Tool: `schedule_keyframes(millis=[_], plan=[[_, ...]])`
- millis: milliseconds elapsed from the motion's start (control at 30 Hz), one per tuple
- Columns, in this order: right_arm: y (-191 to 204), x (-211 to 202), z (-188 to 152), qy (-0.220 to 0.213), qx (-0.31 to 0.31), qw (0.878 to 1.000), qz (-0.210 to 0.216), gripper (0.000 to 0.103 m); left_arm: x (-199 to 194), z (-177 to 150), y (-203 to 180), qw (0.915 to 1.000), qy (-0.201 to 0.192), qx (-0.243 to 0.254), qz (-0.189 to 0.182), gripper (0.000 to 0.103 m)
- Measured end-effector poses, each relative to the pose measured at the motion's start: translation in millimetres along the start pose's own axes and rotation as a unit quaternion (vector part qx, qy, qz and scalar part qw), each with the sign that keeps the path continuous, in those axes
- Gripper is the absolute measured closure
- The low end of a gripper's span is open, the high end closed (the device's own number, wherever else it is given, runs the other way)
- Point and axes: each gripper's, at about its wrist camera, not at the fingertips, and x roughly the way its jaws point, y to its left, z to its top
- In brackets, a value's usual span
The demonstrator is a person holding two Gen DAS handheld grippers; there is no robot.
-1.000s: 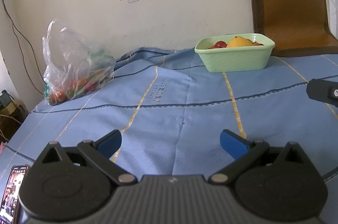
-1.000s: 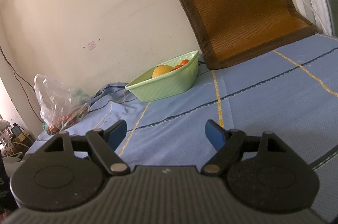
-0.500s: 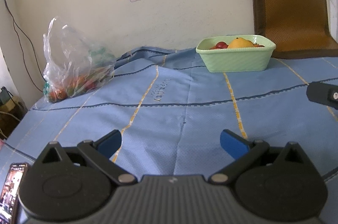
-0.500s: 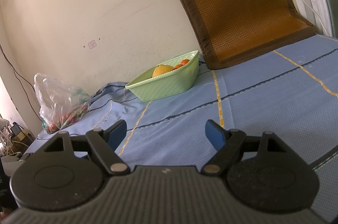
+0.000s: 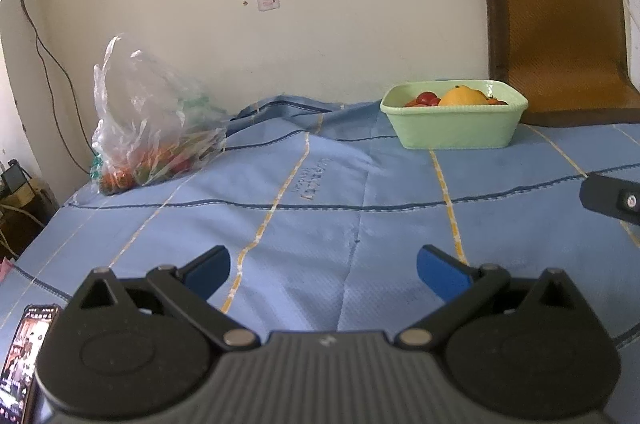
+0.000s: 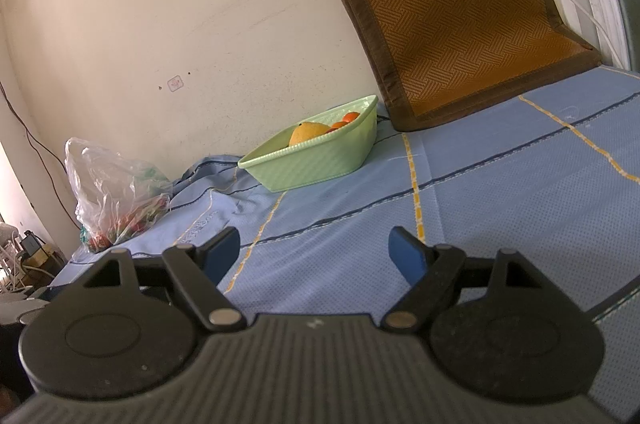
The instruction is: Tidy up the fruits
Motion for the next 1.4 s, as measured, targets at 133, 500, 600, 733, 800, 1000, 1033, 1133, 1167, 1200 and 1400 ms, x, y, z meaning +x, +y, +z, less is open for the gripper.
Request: schedule_keyframes(millis=[133,500,600,733,800,1000,1033,1133,1167,1200,1400], plan=[[0.0,0.1,0.0,0.000,0.000,1.000,0.000,0.020,-1.2,0.4,-0.5,1.0000,0.001,0.000,0.003,0.000],[0.2,0.1,-0.2,0.000,-0.001,1.000,0.000,0.020,-2.0,1.8,1.1,1.0000,0.006,-0.003,0.007,0.000],[0.3,0.1,-0.3,0.000,-0.001,1.000,0.000,0.020,-1.9,1.6,1.0,0.9999,0.007,-0.003,0.012,0.000],[0.4,0.1,-0.3,0.000,-0.001,1.000,0.000,0.020,-1.1,1.6,2.0,0.9999,0.009,-0.003,0.010,0.000],[0.4,0.1,-0.3,0.000,-0.001,1.000,0.000,0.020,-1.1,1.6,2.2,0.9999,0.010,-0.003,0.009,0.000],[0.8,0.2,-0.3,0.000,0.000,1.000,0.000,0.019,-0.1,1.2,2.9,0.9999,0.013,-0.001,0.006,0.000],[0.6,0.1,-0.2,0.000,-0.001,1.000,0.000,0.019,0.2,1.2,3.0,0.9999,0.013,-0.001,0.005,0.000],[0.5,0.1,-0.2,0.000,-0.001,1.000,0.000,0.019,0.1,0.6,2.7,0.9999,0.013,-0.001,0.003,0.000],[0.5,0.1,-0.2,0.000,-0.001,1.000,0.000,0.019,0.0,0.6,2.8,0.9999,0.014,-0.002,0.002,0.000],[0.4,0.1,-0.1,0.000,-0.001,1.000,0.000,0.019,0.1,0.6,3.2,0.9999,0.015,-0.003,0.001,0.000],[0.0,0.0,0.0,0.000,-0.001,1.000,0.000,0.019,0.3,0.6,3.8,0.9998,0.018,-0.005,-0.003,0.000]])
